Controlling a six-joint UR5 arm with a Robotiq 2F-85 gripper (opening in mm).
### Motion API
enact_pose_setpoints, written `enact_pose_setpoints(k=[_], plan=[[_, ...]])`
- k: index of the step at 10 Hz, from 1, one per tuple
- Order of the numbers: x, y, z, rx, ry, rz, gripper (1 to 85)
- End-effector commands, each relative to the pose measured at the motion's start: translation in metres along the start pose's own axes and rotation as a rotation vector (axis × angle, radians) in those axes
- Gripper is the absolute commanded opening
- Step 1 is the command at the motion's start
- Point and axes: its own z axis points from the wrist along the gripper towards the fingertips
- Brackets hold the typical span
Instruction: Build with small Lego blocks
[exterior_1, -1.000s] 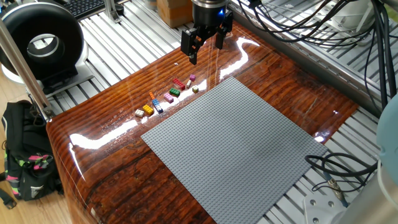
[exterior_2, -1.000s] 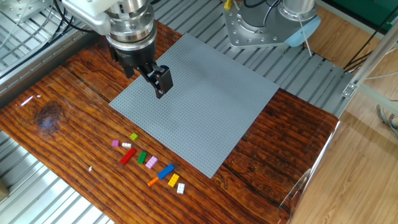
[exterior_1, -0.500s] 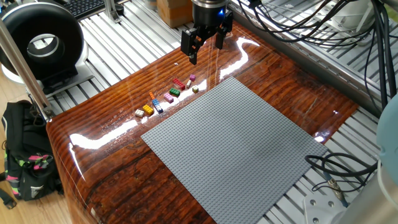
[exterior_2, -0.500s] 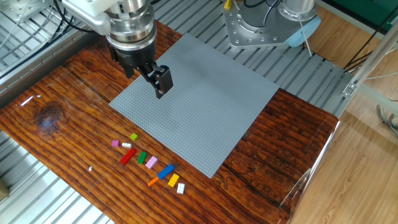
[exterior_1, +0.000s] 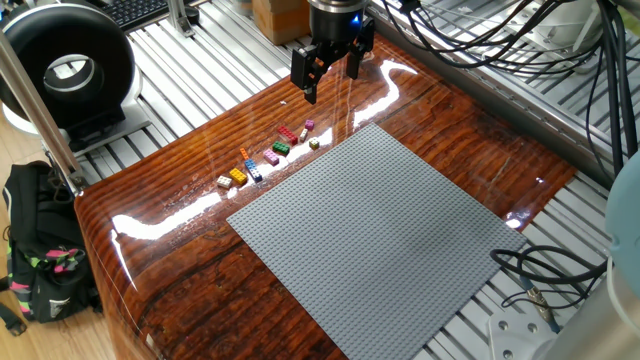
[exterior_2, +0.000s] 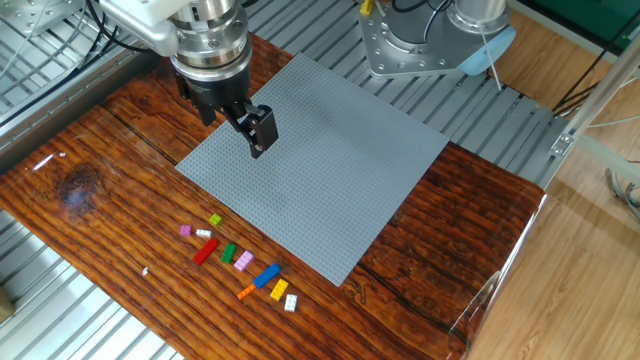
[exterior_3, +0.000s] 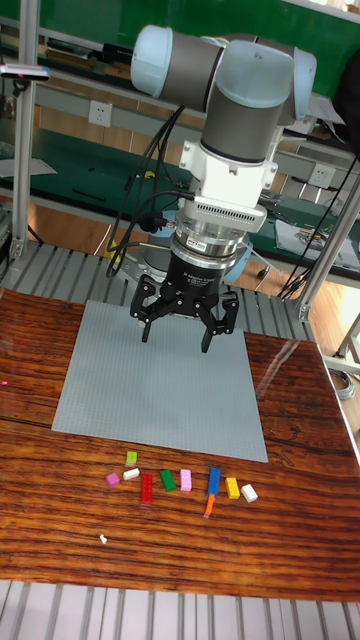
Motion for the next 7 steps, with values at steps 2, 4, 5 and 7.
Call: enact_pose_setpoints(k=[2,4,5,7], plan=[[-0.079,0.053,-0.013,-0.192,-0.308,0.016,2.0],[-0.08,0.054,-0.009,-0.186,-0.311,0.017,2.0],[-0.081,0.054,-0.007,-0.183,-0.31,0.015,2.0],[-0.082,0.045,0.008,-0.14,-0.308,-0.014,2.0]])
